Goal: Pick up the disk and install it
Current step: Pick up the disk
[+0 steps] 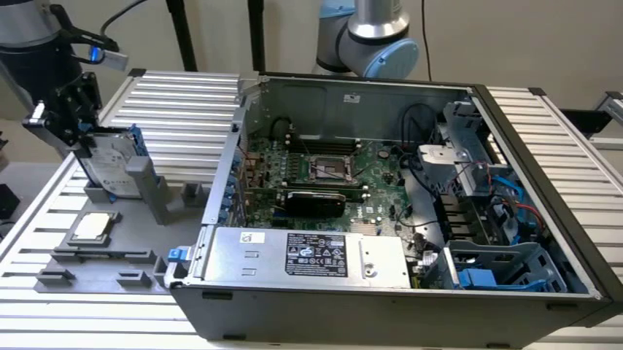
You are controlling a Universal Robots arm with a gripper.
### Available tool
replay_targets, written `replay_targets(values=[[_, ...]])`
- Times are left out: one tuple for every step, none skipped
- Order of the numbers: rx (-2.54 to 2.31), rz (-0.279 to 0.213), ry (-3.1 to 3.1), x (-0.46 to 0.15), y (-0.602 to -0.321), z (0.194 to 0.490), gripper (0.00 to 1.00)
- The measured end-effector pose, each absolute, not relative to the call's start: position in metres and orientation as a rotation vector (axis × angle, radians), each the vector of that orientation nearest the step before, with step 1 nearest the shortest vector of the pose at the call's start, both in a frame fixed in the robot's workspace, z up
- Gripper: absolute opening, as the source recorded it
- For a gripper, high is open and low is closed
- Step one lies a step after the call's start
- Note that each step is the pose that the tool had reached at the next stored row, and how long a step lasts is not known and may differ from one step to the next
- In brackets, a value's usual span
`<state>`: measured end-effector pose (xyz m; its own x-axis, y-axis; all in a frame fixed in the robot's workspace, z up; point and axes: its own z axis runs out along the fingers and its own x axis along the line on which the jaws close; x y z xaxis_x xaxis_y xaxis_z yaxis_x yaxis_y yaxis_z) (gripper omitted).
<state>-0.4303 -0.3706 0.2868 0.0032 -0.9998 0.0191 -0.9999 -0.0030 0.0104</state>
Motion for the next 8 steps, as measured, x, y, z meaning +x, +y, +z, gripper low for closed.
replay_targets(values=[[2.210,0.010,-2.203,-0.4303,-0.3706,0.2870,0.00],[2.210,0.010,-2.203,-0.4303,-0.3706,0.2871,0.00],[2.210,0.010,-2.203,-0.4303,-0.3706,0.2872,0.00],[2.210,0.010,-2.203,-0.4303,-0.3706,0.2873,0.00],[2.210,0.010,-2.203,-0.4303,-0.3706,0.2874,0.00],[2.210,0.010,-2.203,-0.4303,-0.3706,0.2875,0.00],[2.210,0.010,-2.203,-0.4304,-0.3706,0.2875,0.00],[2.210,0.010,-2.203,-0.4304,-0.3706,0.2875,0.00]])
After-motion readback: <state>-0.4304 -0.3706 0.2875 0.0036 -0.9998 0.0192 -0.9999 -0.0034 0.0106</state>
